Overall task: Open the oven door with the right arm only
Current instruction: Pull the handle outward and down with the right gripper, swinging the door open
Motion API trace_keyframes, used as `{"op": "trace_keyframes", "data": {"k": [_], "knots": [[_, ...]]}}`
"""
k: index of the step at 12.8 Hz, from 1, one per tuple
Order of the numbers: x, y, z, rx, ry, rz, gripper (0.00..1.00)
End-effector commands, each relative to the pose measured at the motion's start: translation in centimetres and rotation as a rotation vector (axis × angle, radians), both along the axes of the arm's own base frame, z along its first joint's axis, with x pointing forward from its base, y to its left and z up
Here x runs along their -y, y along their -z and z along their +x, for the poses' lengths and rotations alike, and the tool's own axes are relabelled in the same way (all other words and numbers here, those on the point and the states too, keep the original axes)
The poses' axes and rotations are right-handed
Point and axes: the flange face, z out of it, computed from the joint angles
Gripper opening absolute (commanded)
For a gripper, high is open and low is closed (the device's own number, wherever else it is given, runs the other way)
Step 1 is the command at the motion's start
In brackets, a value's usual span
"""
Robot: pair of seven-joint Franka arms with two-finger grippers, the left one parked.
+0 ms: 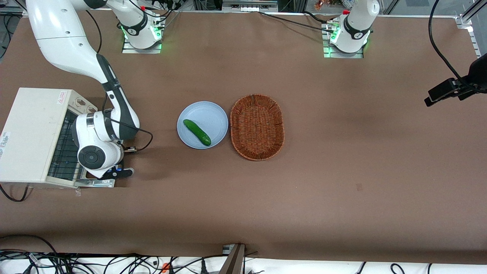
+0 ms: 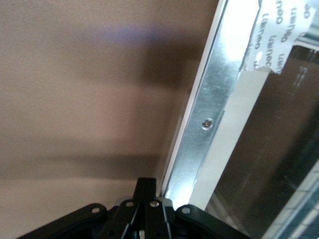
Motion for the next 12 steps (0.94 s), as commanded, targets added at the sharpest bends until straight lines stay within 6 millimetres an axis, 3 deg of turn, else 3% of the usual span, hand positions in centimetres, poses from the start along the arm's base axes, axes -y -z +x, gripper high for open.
{"op": "trace_keyframes", "data": {"k": [1,8,12], "knots": [[6.9,1.3,0.6,0.0,-0.011,-0.1,0.0],[5.0,1.2,0.3,-0.002,0.168,0.021,0.0],[1.3,0.6,0.1,-0.016,0.244,0.079,0.0]]}}
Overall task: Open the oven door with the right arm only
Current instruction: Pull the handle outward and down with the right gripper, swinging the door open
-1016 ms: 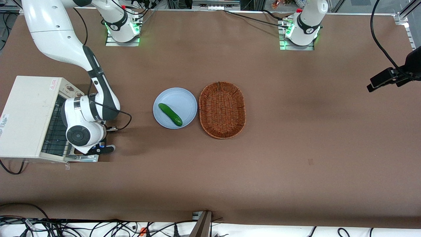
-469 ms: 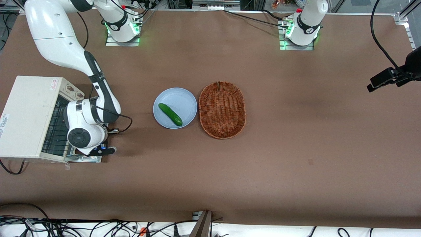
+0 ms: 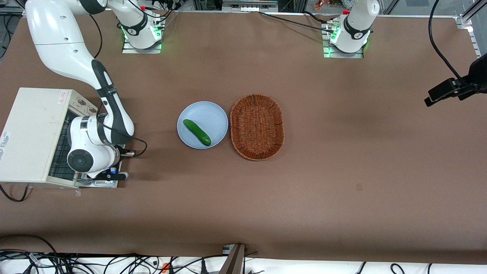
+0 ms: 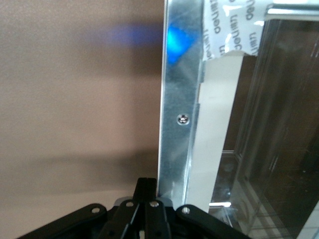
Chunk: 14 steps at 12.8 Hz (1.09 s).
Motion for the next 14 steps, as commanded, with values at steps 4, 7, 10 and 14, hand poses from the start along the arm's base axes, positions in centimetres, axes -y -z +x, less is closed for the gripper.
{"op": "trace_keyframes", "data": {"k": [4,7,10,14], "knots": [[-3.4,-1.5,-0.5,-0.079,0.126,0.045,0.0],[-3.2,-3.1,-0.1,-0.057,0.1,0.06,0.0],[-2.5,-8.6,1.0,0.022,0.044,0.094,0.02],[-1.7,-16.4,0.3,0.054,0.049,0.105,0.75]]}}
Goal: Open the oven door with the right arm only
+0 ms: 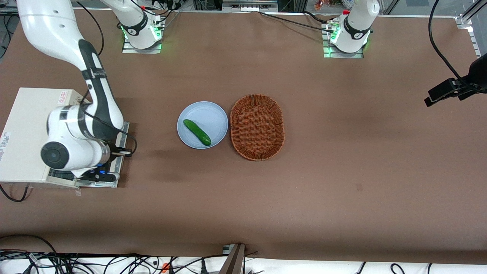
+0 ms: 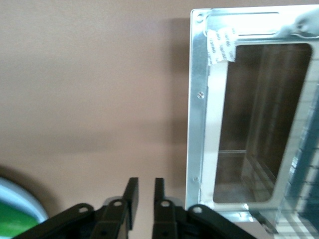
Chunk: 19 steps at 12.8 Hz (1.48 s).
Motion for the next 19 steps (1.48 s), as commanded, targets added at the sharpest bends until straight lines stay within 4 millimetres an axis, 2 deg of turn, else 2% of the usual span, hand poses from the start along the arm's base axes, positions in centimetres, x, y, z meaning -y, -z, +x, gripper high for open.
{"op": "trace_keyframes", "data": {"k": [1,2,6,9,11,12,15,17,19], "knots": [[0.9,-6.2,-1.5,0.005,-0.02,0.036,0.89],[1.0,-8.6,-2.2,0.007,-0.024,0.05,1.0],[3.3,-17.8,-4.7,0.065,-0.003,0.059,1.0],[4.1,-24.3,-7.9,0.103,-0.033,0.079,1.0],[5.7,-28.0,-10.3,0.138,-0.012,0.083,1.0],[6.6,-29.3,-11.6,0.147,0.001,0.088,1.0],[8.7,-30.8,-14.6,0.164,0.036,0.083,1.0],[9.9,-30.9,-14.9,0.162,0.057,0.08,1.0],[9.6,-31.0,-15.0,0.161,0.05,0.073,1.0]]}}
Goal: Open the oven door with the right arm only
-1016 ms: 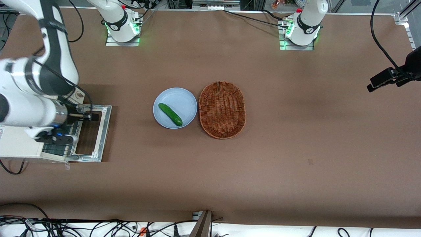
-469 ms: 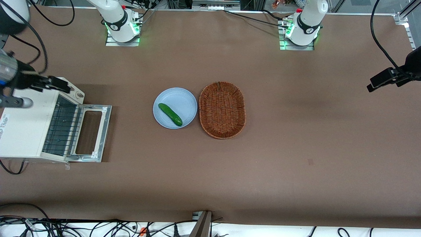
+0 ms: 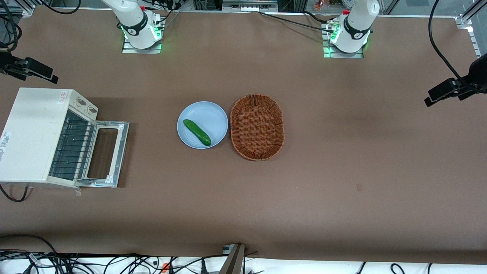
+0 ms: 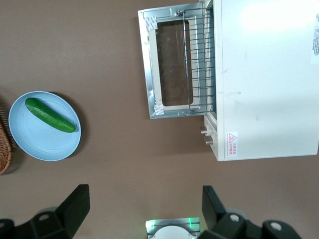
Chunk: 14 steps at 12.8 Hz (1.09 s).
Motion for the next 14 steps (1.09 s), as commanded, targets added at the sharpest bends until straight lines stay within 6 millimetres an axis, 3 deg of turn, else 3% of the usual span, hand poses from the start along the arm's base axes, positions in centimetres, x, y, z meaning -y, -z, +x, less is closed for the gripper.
{"op": "trace_keyframes", "data": {"k": [1,8,14], "knots": [[-0.3,0.0,-0.6,0.005,-0.016,0.002,1.0],[-0.1,-0.7,1.5,0.037,-0.017,0.015,1.0],[-0.3,-0.8,1.6,0.04,-0.02,-0.002,1.0]]}}
